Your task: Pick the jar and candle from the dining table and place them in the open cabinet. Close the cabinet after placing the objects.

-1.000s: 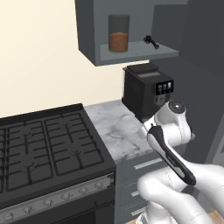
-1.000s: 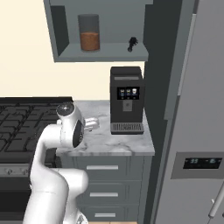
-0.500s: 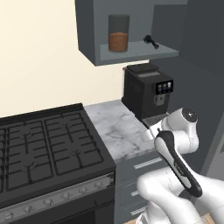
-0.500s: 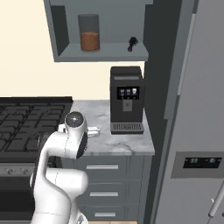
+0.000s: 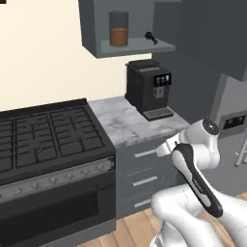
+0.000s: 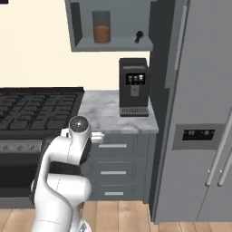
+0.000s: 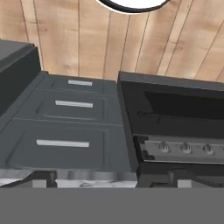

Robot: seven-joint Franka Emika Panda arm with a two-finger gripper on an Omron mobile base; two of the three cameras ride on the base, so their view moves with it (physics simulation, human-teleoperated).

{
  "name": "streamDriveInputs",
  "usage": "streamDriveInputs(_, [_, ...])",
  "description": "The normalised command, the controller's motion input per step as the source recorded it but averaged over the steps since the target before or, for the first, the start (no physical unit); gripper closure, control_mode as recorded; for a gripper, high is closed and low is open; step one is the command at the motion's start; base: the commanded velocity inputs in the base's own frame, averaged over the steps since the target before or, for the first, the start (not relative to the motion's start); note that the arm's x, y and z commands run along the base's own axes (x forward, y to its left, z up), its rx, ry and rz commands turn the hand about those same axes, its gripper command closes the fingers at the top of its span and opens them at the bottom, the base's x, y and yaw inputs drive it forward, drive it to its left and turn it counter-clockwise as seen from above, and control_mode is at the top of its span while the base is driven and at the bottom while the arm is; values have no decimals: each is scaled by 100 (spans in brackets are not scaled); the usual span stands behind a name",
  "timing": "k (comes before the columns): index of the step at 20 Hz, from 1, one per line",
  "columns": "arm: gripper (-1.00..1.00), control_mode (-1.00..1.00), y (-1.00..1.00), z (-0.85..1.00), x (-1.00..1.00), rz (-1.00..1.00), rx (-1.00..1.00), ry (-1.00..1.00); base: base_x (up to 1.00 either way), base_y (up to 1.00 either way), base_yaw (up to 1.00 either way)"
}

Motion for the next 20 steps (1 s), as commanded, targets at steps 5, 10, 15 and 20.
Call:
streamDriveInputs(5, [-100,100,0,0,0,0,0,0,-47,23,-25])
streamDriveInputs(10, [-100,100,0,0,0,0,0,0,-7,21,-64])
streamDriveInputs(15, [-100,100,0,0,0,0,0,0,-2,31,-79])
streamDriveInputs(20, [-100,100,0,0,0,0,0,0,-2,31,-78])
